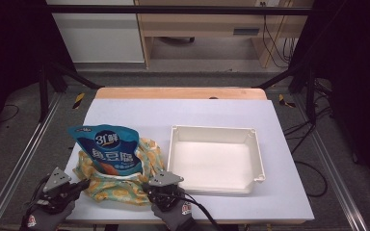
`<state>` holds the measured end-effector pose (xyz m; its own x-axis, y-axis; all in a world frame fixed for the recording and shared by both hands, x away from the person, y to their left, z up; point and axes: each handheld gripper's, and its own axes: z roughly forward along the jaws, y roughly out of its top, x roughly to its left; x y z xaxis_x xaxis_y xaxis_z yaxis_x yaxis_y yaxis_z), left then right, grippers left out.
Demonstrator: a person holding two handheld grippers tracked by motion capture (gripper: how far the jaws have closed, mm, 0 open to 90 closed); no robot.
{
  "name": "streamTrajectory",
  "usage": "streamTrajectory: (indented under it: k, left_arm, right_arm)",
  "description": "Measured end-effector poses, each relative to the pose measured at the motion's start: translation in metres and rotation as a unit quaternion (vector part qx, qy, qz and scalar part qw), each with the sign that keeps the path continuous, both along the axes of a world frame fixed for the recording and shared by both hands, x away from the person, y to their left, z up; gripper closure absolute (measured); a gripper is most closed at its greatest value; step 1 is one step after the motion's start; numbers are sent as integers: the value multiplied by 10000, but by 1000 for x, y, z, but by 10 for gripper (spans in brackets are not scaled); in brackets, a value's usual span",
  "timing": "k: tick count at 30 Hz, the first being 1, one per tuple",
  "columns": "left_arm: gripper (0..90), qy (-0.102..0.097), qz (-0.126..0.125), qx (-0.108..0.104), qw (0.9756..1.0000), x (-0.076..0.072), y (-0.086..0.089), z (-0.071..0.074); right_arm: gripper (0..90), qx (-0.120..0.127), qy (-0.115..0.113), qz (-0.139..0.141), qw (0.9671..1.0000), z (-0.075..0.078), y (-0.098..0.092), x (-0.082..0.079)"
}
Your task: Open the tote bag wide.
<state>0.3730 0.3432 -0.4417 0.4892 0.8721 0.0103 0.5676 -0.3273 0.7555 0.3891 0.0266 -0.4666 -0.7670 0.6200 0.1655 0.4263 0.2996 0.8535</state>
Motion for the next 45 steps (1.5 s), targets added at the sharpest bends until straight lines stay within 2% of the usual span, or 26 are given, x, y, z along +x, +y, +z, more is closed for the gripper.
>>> streamTrajectory:
  k: [10, 22, 27, 33, 36, 39, 43, 44, 45]
  left_arm:
    - [891, 272, -101, 255, 9993, 7, -5, -11]
    - [885, 491, -147, 320, 9982, 12, -7, -18]
    - [881, 637, -205, 401, 9970, 16, -8, -20]
    - [880, 751, -223, 443, 9959, 18, -9, -22]
    - [879, 757, -222, 439, 9959, 19, -9, -23]
    - [879, 772, -228, 443, 9958, 19, -9, -24]
    - [879, 787, -242, 455, 9956, 20, -9, -23]
    - [878, 789, -246, 457, 9955, 20, -9, -23]
    - [878, 789, -248, 456, 9955, 20, -9, -24]
  right_arm:
    - [893, -169, 134, -48, 9998, -13, 3, 0]
    - [865, -384, 216, -74, 9990, -21, 6, 1]
    - [829, -442, 291, -28, 9986, -24, 8, 1]
    - [768, -421, 240, 44, 9988, -22, 6, 0]
    - [733, -312, 232, 56, 9992, -18, 4, -2]
    - [703, -232, 112, 76, 9996, -9, 1, -7]
    - [685, -61, -28, 112, 9999, 7, -2, -11]
    - [683, 24, -134, 120, 9998, 16, -4, -13]
    - [683, 24, -134, 120, 9998, 16, -4, -13]
